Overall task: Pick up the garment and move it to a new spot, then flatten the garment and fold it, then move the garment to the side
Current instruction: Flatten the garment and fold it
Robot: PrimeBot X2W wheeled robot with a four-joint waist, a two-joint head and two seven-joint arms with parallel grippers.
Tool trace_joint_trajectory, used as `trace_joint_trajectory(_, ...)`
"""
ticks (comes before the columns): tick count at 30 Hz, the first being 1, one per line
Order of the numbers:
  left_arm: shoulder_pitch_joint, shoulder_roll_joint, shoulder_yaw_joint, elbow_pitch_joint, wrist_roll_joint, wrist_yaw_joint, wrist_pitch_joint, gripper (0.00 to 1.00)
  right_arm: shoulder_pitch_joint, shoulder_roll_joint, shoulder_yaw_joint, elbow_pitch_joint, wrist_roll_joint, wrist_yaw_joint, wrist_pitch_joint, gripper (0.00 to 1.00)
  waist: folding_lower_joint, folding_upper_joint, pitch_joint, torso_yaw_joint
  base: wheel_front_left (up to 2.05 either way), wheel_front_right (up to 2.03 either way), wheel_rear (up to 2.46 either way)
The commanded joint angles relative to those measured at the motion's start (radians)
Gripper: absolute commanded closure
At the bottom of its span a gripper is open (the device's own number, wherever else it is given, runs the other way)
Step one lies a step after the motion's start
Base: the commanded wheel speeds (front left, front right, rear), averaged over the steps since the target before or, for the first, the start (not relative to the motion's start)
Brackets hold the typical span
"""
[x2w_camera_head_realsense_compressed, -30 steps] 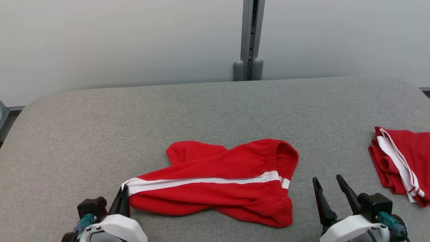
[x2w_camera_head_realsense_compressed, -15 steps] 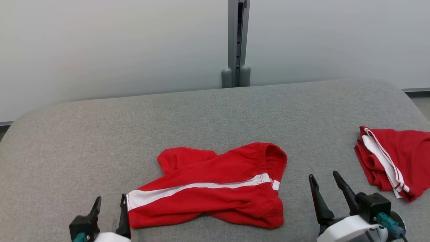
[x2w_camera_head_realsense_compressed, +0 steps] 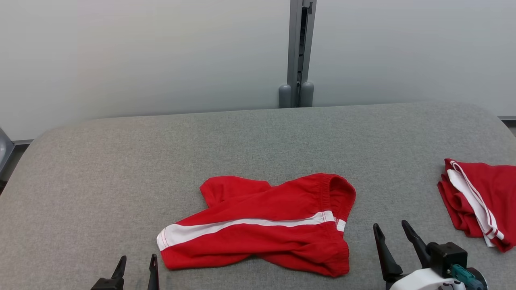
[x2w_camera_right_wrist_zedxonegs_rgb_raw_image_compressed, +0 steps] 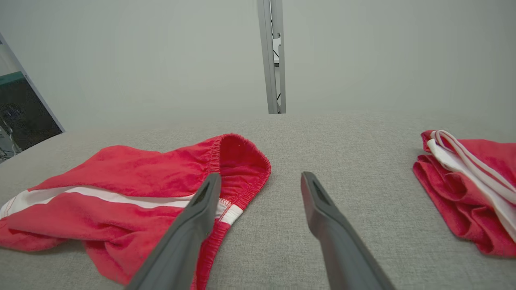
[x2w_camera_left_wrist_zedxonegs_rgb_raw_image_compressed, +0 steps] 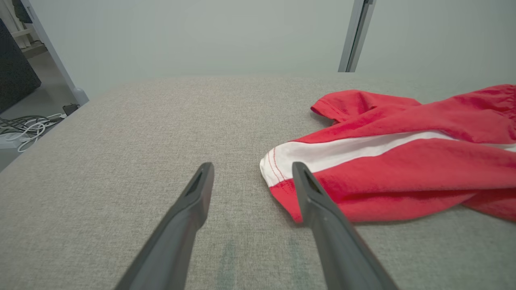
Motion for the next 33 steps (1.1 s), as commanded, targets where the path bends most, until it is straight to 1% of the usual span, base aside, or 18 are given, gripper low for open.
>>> trace_joint_trajectory(1,-0.01,0.003,0.007,-0.001,0.004,-0.002,0.0,0.0,0.004,-0.006,-0.004,0.003,0.001,0.0,-0.004,0.0,0.0,-0.0001,0.001,0.001,0.0,0.0,0.0)
trace_joint_trajectory(10,-0.029,0.003,0.001,-0.006,-0.021,-0.001,0.0,0.0,-0.002,-0.005,-0.003,0.019,0.004,0.0,-0.004,0.0,0.0,-0.0001,0.013,-0.006,0.0,0.0,0.0)
trace_joint_trajectory(15,-0.061,0.003,-0.019,0.002,-0.072,-0.018,0.0,0.0,-0.023,-0.005,0.023,0.019,0.017,0.0,-0.004,0.0,0.0,-0.0001,0.046,0.0,0.0,0.0,0.0)
trace_joint_trajectory(20,-0.124,0.003,-0.041,0.055,-0.146,-0.036,0.0,0.0,-0.056,-0.006,0.051,0.017,0.026,0.0,-0.004,0.0,0.0,-0.0001,0.102,0.004,0.0,0.0,0.0)
trace_joint_trajectory(24,-0.185,0.003,-0.049,0.119,-0.204,-0.039,0.0,0.0,-0.08,-0.006,0.067,0.015,0.029,0.0,-0.004,0.0,0.0,-0.0001,0.143,-0.001,0.0,0.0,0.0)
trace_joint_trajectory(29,-0.25,0.003,-0.061,0.214,-0.232,-0.036,0.0,0.0,-0.105,-0.006,0.073,0.006,0.028,0.0,-0.004,0.0,0.0,-0.0001,0.179,-0.017,0.0,0.0,0.0)
trace_joint_trajectory(33,-0.283,0.003,-0.063,0.25,-0.24,-0.036,0.0,0.0,-0.121,-0.006,0.07,0.006,0.023,0.0,-0.004,0.0,0.0,-0.0001,0.196,-0.024,0.0,0.0,0.0)
